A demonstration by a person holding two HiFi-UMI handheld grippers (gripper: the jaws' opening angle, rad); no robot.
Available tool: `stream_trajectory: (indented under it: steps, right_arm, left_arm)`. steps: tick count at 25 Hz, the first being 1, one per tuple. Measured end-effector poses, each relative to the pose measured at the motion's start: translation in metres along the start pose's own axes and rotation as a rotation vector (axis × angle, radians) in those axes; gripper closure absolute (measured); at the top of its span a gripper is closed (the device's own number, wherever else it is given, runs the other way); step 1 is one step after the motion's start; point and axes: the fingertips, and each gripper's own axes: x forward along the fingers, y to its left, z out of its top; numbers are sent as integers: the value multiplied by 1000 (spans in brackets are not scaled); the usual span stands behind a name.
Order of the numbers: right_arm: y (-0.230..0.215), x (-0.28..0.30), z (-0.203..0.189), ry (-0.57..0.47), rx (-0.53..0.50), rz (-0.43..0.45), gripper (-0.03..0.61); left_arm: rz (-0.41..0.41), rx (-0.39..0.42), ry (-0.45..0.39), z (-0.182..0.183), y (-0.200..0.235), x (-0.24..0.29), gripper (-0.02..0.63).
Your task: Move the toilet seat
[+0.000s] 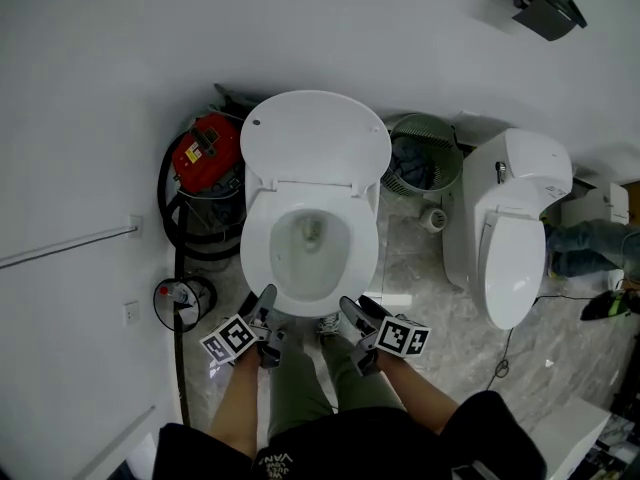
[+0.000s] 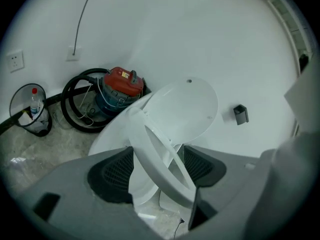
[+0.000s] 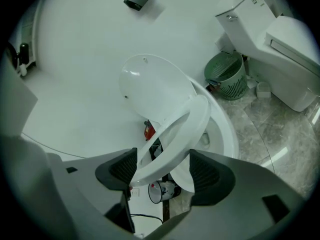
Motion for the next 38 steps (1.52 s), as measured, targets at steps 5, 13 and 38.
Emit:
stream_trajectory:
  steps: [5, 13, 38]
  right_arm:
    - [23, -5, 19, -24, -37, 29, 265]
    - [56, -12, 63, -124, -33, 42, 265]
    - [116, -1, 179, -487, 18, 58, 273]
  left_arm:
    - [-42, 46, -6, 19, -22, 0, 298]
    - [-93, 137, 44, 48, -61, 5, 298]
    - [-328, 113, 104, 140, -152, 43, 264]
